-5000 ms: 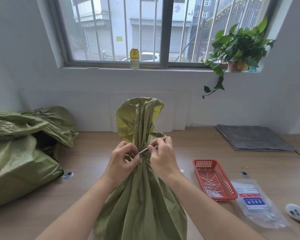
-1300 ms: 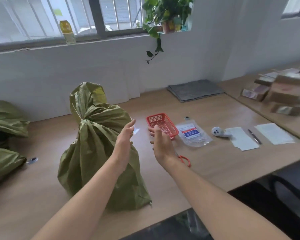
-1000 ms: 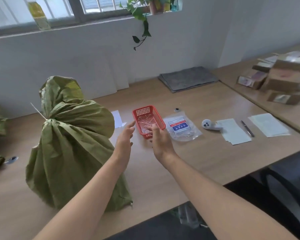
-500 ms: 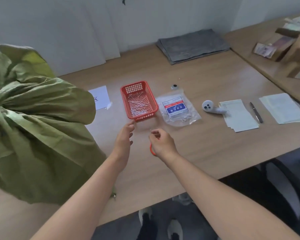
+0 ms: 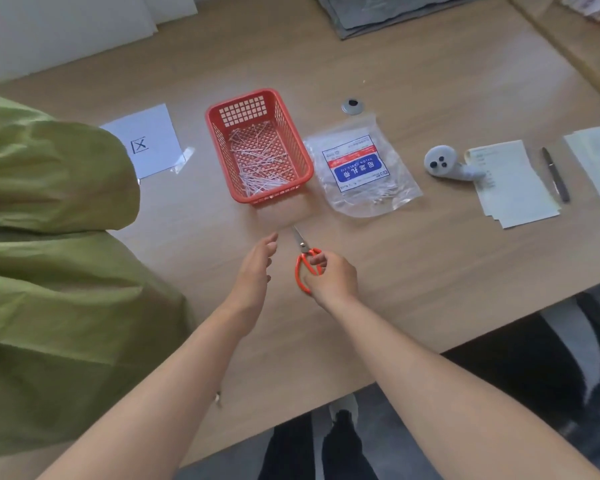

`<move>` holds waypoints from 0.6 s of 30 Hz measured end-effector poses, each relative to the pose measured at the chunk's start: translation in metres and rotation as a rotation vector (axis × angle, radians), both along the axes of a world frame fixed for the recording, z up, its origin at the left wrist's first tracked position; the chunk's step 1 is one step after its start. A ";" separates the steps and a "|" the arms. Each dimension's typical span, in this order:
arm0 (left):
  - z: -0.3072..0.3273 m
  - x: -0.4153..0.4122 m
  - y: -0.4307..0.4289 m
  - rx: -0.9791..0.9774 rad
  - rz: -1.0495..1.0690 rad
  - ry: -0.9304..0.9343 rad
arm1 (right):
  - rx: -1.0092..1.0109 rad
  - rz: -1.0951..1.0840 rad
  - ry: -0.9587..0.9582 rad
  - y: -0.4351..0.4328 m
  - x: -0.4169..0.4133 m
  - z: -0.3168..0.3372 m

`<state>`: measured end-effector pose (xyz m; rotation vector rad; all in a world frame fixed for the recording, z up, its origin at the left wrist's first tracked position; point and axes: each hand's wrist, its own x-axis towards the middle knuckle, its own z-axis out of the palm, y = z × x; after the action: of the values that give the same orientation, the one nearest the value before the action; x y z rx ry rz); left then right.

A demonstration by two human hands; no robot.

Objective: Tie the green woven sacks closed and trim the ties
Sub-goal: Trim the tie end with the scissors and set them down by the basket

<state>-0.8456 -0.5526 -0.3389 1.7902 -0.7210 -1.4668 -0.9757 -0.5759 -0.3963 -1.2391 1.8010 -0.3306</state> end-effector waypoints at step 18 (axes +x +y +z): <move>0.010 0.012 -0.006 -0.067 0.010 -0.010 | -0.029 0.037 0.173 0.010 0.002 -0.022</move>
<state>-0.8333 -0.5586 -0.3288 1.7483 -0.7568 -1.4120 -0.9740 -0.5658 -0.4186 -1.3551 1.9228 -0.2355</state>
